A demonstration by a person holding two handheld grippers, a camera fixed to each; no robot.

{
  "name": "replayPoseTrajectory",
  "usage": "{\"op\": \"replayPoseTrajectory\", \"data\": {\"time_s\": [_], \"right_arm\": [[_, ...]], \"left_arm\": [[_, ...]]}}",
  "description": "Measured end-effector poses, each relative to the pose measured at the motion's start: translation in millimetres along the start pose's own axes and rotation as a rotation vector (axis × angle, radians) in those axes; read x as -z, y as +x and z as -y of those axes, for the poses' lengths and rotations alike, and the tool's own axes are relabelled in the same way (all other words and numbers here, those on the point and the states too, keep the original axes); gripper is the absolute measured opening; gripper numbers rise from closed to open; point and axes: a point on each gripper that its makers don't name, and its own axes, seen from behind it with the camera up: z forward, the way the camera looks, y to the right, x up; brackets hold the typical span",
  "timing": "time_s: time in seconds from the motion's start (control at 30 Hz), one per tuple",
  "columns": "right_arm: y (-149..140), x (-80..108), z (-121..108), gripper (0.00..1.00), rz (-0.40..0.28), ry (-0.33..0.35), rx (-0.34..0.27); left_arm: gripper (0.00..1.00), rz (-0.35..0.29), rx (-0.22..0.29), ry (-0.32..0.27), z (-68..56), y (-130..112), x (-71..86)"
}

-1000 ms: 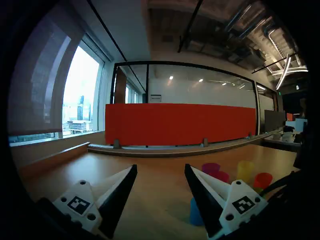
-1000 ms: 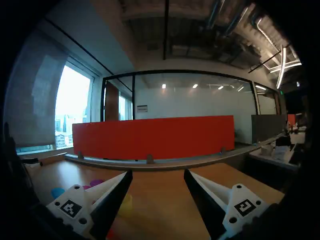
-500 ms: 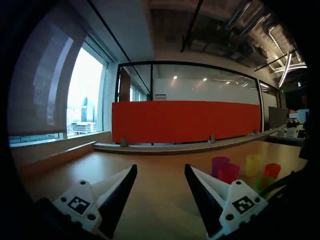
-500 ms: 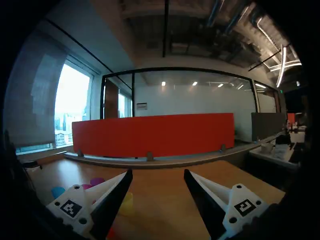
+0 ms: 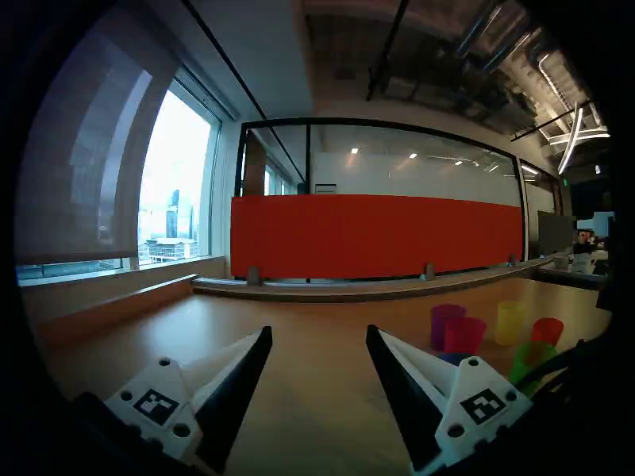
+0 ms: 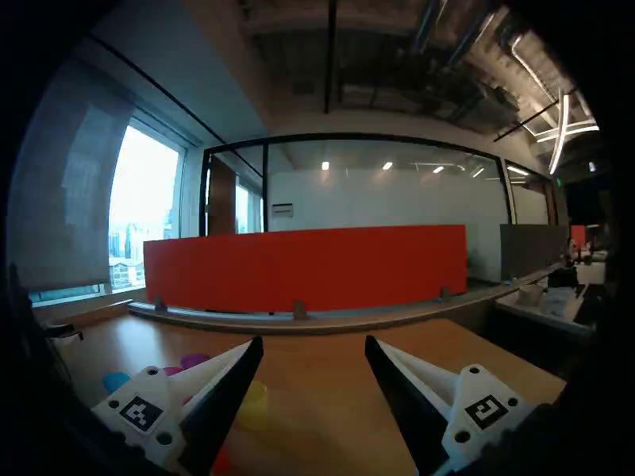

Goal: Pour water

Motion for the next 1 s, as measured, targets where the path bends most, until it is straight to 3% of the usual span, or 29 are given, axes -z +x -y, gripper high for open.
{"op": "replayPoseTrajectory", "data": {"time_s": [0.4,1.0], "right_arm": [[0.8,0.3,1.2,1.0,0.002,0.0,-0.006],[2.2,5.2,1.8,1.0,-0.003,0.006,-0.011]], "left_arm": [[0.87,0.02,-0.006,0.007,4.5,-6.5,2.0],[0.87,0.03,-0.009,-0.009,-0.1,-12.0,-0.7]]}}
